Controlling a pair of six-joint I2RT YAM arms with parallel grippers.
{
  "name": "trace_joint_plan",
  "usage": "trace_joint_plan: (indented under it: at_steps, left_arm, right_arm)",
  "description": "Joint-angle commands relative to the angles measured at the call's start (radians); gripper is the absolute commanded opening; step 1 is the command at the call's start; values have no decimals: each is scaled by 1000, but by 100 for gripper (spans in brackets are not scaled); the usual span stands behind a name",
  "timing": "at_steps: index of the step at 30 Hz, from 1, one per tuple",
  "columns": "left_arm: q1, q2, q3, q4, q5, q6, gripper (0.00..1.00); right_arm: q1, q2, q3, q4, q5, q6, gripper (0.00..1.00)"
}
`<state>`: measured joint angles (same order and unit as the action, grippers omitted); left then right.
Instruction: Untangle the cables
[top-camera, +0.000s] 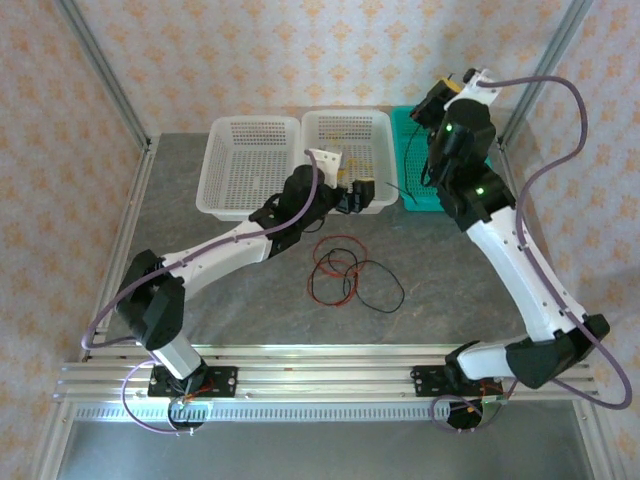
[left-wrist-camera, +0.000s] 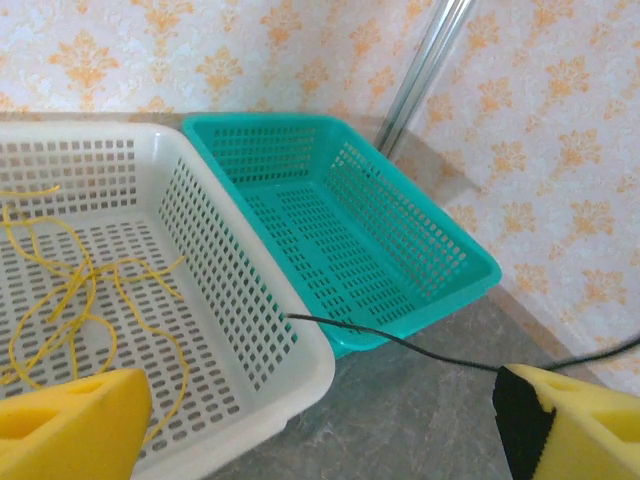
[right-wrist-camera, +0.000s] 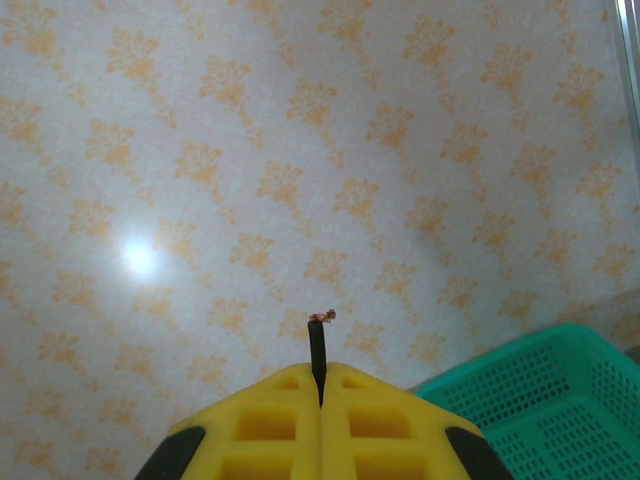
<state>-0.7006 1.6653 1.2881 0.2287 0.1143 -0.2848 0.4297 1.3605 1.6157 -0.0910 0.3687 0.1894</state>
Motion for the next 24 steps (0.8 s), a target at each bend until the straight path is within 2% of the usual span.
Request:
trace_joint_plan:
  at_steps: [1, 6, 13, 24]
  left_arm:
    - [5, 47, 93, -54, 4, 49, 90]
    - [10, 136, 238, -114, 28, 76, 91]
    - [9, 267, 412, -190, 62, 85, 91]
    - [9, 383, 480, -258, 102, 91, 93]
  right_arm:
    - [-60, 46, 100, -8, -80, 9, 0]
    - [-155, 157, 230, -51, -170, 58, 0]
    - [-256, 302, 360, -84, -222, 84, 0]
    - [-379, 493, 364, -127, -292, 146, 0]
